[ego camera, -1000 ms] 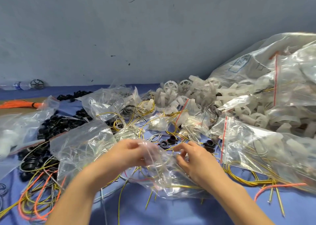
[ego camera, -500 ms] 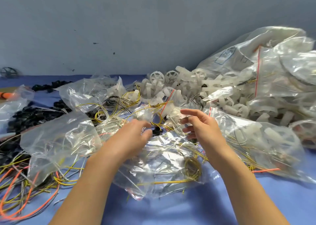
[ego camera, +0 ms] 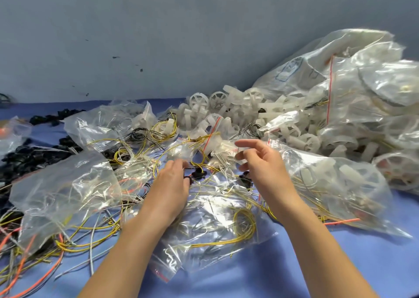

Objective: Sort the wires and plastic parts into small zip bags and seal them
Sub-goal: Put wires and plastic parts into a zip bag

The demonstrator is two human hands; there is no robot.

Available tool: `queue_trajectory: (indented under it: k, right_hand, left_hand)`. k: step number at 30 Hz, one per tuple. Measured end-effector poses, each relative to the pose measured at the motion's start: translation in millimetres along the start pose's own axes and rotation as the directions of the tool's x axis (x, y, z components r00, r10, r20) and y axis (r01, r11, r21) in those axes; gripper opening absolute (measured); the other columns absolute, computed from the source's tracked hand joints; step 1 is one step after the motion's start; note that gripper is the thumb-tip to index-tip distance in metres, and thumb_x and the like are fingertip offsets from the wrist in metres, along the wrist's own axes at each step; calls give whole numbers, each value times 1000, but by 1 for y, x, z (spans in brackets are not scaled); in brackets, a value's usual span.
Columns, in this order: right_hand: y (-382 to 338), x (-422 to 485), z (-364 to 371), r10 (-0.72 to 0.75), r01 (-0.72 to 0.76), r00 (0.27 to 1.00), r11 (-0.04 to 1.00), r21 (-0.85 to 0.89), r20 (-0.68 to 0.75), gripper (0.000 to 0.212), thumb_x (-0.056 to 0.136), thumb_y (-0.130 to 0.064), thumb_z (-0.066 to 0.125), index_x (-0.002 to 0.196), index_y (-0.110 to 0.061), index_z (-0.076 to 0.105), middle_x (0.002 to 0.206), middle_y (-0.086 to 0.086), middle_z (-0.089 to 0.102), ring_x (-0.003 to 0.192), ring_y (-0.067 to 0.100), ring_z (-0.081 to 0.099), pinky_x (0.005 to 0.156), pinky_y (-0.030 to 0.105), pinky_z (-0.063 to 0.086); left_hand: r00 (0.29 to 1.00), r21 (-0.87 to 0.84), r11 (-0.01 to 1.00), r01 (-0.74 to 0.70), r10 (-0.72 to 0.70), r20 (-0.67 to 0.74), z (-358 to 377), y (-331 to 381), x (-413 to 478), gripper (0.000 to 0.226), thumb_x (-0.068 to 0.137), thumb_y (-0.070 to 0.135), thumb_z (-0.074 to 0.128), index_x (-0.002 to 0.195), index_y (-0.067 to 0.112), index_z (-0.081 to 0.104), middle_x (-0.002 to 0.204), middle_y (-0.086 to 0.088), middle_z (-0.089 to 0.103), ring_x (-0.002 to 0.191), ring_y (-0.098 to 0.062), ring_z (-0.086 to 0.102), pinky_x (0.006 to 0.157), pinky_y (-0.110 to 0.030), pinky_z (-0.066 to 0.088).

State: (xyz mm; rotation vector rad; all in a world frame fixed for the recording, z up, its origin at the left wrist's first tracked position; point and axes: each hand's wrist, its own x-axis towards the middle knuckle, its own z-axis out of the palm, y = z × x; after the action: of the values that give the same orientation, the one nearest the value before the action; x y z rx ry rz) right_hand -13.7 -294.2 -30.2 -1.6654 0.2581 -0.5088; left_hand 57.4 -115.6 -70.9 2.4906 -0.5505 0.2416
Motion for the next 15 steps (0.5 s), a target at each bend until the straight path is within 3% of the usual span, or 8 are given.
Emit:
queue_trajectory:
  k: [3, 6, 8, 11, 13, 15]
  right_hand:
    - [1, -11, 15, -172, 196, 980, 927, -321, 102, 24, 96, -17, 49, 104, -27, 69, 87, -8, 69, 70, 1, 59, 67, 25, 46]
    - [-8, -28, 34, -217, 369, 912, 802, -470, 347, 20, 96, -31, 54, 108, -29, 70, 86, -8, 65, 64, -3, 51, 69, 26, 40]
    - [-18, -42, 46, -170, 437, 855, 745, -503, 491, 26, 93, -47, 56, 111, -31, 66, 86, -9, 59, 72, 1, 50, 74, 29, 42]
    - [-25, -71, 66, -155, 538, 789, 642, -547, 594, 56, 80, -70, 55, 125, -37, 50, 101, -10, 51, 95, 14, 54, 82, 33, 42]
    - [-22, -93, 81, -204, 670, 724, 436, -601, 659, 64, 79, -67, 56, 131, -34, 41, 111, -2, 47, 100, 22, 51, 78, 36, 34]
    - [-17, -104, 92, -240, 717, 697, 267, -644, 676, 52, 86, -48, 56, 130, -26, 41, 114, 4, 44, 101, 28, 50, 72, 38, 28]
  left_hand:
    - [979, -113, 991, 66, -86, -182, -19, -2, -3, 26, 98, 17, 51, 121, 16, 62, 112, -4, 53, 96, -19, 57, 84, -22, 37]
    - [873, -345, 921, 183, -314, -374, -59, -18, -11, 18, 93, 17, 56, 102, 21, 71, 100, -3, 65, 84, -16, 61, 79, -27, 45]
    - [836, -530, 822, 208, -431, -340, -82, -29, -24, 16, 90, 13, 59, 89, 24, 70, 83, 1, 69, 71, -9, 60, 69, -24, 48]
    - [848, -682, 679, 273, -504, -163, -95, -37, -51, 19, 92, 6, 56, 88, 20, 68, 73, 0, 66, 64, -12, 57, 59, -22, 47]
    - [840, -731, 603, 319, -538, -77, -96, -42, -74, 19, 94, 4, 54, 89, 17, 67, 72, -1, 67, 61, -14, 59, 54, -19, 50]
    - [839, -770, 534, 349, -543, 4, -95, -45, -98, 18, 94, 3, 55, 90, 16, 67, 67, 2, 69, 57, -11, 61, 52, -19, 52]
